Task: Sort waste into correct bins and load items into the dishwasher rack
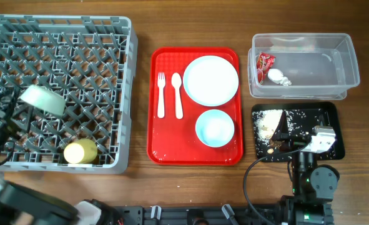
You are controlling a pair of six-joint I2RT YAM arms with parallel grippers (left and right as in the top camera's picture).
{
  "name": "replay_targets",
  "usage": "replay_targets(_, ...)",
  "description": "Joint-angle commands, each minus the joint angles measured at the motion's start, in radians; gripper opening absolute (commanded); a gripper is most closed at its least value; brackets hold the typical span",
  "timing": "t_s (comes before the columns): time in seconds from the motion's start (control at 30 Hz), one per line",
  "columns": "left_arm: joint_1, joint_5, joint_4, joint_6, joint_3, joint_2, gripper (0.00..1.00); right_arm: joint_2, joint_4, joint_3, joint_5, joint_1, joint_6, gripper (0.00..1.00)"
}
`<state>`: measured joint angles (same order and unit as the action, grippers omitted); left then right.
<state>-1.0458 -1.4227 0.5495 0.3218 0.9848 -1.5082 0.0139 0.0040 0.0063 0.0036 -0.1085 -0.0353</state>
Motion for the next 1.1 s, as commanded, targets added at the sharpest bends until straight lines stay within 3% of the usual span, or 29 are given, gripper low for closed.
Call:
replay_targets(0.0, 0.041, 0.073, 0.002, 0.01, 0.003, 0.27, 1.0, -0.003, 0.003, -0.001, -0.005, -0.003, 0.009, 1.0)
replay_targets(0.17, 0.075, 0.258, 0.08, 0.03, 0.003, 0.477, 1.0, -0.003, 0.003, -0.001, -0.005, -0.003, 0.009, 1.0)
replay_targets(0.3, 0.107, 0.283, 0.106, 0.016, 0.003, 0.481, 1.0, -0.003, 0.003, -0.001, -0.005, -0.003, 0.008, 1.0)
replay_targets(0.43, 0.199, 0.339, 0.123, -0.109, 0.003, 0.481, 1.0, -0.003, 0.003, -0.001, -0.005, -0.003, 0.008, 1.0)
replay_targets(0.5, 0.341, 0.566, 0.163, -0.161, 0.003, 0.477, 1.0, -0.003, 0.003, -0.001, -0.005, -0.003, 0.008, 1.0)
replay_targets(0.7, 0.789, 1.139, 0.196, -0.162, 0.042, 0.367, 1.0, -0.003, 0.003, -0.001, -0.005, -0.003, 0.008, 1.0)
replay_targets(0.87, 1.02, 1.418, 0.304, -0.195, 0.251, 0.231, 0.91, -0.003, 0.003, -0.001, -0.005, -0.003, 0.009, 1.0)
replay_targets(1.0, 1.066, 1.605, 0.415, -0.148, 0.372, 0.069, 0.75, -0.003, 0.003, -0.001, -0.005, -0.003, 0.009, 1.0)
replay_targets(1.07, 1.066, 1.623, 0.436, -0.106, 0.379, 0.002, 0.71, -0.003, 0.003, -0.001, -0.005, -0.003, 0.008, 1.0)
